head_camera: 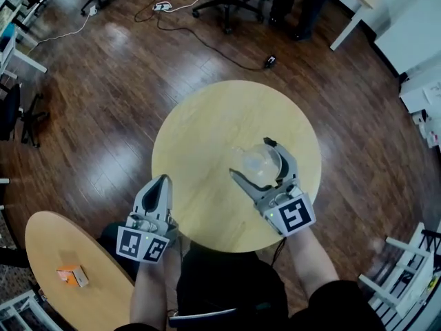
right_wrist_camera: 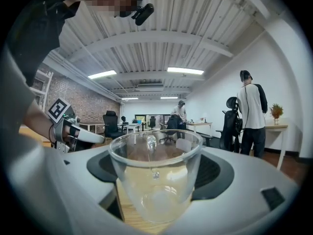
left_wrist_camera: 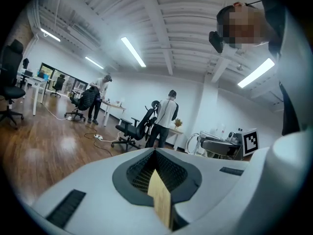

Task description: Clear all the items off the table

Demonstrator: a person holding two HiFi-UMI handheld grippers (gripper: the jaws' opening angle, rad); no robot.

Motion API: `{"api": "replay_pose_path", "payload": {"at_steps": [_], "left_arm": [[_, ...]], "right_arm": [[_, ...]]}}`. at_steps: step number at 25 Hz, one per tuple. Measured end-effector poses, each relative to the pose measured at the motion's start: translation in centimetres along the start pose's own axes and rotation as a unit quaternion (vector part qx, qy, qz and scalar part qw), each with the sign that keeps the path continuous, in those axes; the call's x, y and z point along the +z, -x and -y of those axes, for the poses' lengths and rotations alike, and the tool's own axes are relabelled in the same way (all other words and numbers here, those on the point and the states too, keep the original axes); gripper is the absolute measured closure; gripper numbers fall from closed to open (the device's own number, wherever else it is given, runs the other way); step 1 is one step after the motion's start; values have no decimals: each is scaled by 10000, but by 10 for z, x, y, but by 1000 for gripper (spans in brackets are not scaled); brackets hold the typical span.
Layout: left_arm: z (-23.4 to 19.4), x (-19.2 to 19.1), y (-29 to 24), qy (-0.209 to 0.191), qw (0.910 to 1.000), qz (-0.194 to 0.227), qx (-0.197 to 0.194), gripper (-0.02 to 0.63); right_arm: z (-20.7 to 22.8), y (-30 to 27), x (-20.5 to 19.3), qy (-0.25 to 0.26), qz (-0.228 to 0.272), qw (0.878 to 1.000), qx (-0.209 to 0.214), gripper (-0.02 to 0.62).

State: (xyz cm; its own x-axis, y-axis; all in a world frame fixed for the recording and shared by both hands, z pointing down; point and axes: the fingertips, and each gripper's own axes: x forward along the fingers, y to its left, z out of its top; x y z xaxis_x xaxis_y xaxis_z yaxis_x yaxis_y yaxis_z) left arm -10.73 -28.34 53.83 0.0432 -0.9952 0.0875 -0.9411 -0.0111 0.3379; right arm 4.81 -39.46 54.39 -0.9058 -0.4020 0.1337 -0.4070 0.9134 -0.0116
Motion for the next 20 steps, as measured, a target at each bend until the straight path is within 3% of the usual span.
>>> {"api": "replay_pose_path", "payload": {"at_steps": [7,10,16,20], "left_arm": [[-9,61,52,-183,9967,638,468,604],[-26,87,95,-205,9908,1013,870,604],[-53,118,220,-390,9683,1599,1878,604],[-71,128,326,-512,9433,1833,2720,604]], "right_arm": [[-25,7,67,66,297,9990,321,178],[-56,-9,97,200,448,9963,703,178],[-170,-38,126,390,608,9813,1784,178],[-270,-52,135,582,797,9577,2704,178]]}}
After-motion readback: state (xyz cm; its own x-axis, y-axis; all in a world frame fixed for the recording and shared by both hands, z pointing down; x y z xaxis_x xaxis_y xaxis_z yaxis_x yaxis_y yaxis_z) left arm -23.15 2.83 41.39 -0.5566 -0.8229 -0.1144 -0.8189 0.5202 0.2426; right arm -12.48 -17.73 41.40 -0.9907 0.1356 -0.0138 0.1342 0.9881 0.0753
